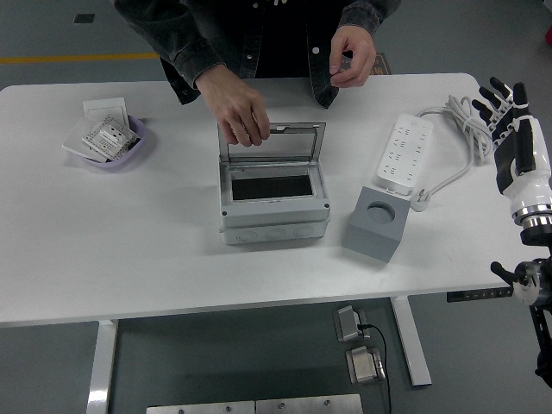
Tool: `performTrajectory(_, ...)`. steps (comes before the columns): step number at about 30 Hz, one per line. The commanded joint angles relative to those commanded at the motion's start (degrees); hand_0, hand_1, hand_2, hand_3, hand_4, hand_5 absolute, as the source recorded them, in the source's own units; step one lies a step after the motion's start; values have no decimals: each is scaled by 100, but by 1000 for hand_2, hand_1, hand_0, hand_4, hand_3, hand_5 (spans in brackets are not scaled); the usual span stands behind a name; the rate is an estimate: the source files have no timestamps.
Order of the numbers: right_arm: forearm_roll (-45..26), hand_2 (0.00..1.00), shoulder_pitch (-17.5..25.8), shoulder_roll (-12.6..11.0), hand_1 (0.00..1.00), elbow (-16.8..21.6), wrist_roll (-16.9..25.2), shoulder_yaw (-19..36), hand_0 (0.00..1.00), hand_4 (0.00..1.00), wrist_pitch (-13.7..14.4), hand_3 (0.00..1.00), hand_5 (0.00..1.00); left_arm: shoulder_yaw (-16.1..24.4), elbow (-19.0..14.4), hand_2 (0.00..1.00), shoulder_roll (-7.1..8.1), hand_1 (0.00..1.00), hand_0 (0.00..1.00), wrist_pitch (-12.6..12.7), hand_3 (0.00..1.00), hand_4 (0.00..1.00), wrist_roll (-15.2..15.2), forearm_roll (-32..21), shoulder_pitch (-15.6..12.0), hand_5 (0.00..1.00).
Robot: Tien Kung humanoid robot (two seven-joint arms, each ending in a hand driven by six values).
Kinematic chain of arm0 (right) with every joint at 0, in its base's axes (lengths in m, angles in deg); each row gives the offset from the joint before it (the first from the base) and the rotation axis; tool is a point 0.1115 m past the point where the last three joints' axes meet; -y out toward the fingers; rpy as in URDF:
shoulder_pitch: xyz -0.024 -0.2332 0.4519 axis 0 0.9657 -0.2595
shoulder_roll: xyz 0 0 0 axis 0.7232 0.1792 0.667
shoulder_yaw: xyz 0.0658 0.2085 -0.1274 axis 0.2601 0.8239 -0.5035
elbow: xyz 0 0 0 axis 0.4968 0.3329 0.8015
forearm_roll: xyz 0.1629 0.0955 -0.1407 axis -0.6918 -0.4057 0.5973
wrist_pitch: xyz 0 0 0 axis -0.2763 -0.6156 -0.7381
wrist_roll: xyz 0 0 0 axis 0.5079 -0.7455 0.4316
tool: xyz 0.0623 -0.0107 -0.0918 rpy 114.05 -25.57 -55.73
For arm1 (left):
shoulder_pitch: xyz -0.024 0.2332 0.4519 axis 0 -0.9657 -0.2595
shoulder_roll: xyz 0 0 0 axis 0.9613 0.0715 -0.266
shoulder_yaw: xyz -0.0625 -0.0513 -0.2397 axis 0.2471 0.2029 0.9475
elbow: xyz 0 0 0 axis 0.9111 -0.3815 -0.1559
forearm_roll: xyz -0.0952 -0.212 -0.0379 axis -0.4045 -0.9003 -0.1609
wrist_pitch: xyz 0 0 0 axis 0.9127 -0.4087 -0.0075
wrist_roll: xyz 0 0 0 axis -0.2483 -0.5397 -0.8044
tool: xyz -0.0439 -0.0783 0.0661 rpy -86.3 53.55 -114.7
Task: Pick up the cylinder from the cube,place it in the box,flap close box
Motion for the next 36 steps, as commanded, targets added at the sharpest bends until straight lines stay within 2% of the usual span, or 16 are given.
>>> performTrajectory(5, 34, 872, -9, -2, 853, 7, -10, -28, 968, 998, 22, 934, 998, -17, 0, 605, 1, 664, 604, 1, 592, 636, -5, -16, 14, 275)
performTrajectory(6, 38, 837, -11, 0, 808, 8, -14, -31, 910, 998, 21, 956, 998, -20, 0, 605, 2, 664, 604, 0, 592, 636, -5, -18, 15, 276)
performTrajectory(11, 59, 837, -11, 8, 808, 9, -36, -34, 910, 998, 1, 956, 998, -29, 0, 605, 7, 664, 604, -1, 592, 636, 2, -20, 14, 276)
performTrajectory(12, 64, 803, -10, 10, 761, 8, -41, -34, 858, 998, -3, 916, 933, -35, 0, 605, 9, 664, 604, -1, 592, 636, 2, -26, 13, 275)
performTrajectory(17, 91, 803, -13, 20, 761, 10, -62, -42, 858, 998, -26, 916, 933, -80, 0, 605, 14, 664, 604, -2, 592, 636, 5, -66, 13, 275)
performTrajectory(18, 95, 796, -14, 21, 760, 11, -66, -44, 852, 998, -31, 877, 909, -84, 0, 605, 13, 664, 603, -2, 591, 636, 5, -70, 14, 276)
performTrajectory(24, 121, 795, -21, 16, 762, 9, -93, -63, 852, 998, -52, 855, 921, -93, 0, 604, 14, 664, 603, -3, 591, 636, 8, -80, 14, 276)
performTrajectory(36, 183, 796, -51, 55, 763, -12, -153, -186, 849, 998, -104, 848, 937, -163, 0, 604, 75, 664, 603, -2, 592, 637, 20, -148, 31, 276)
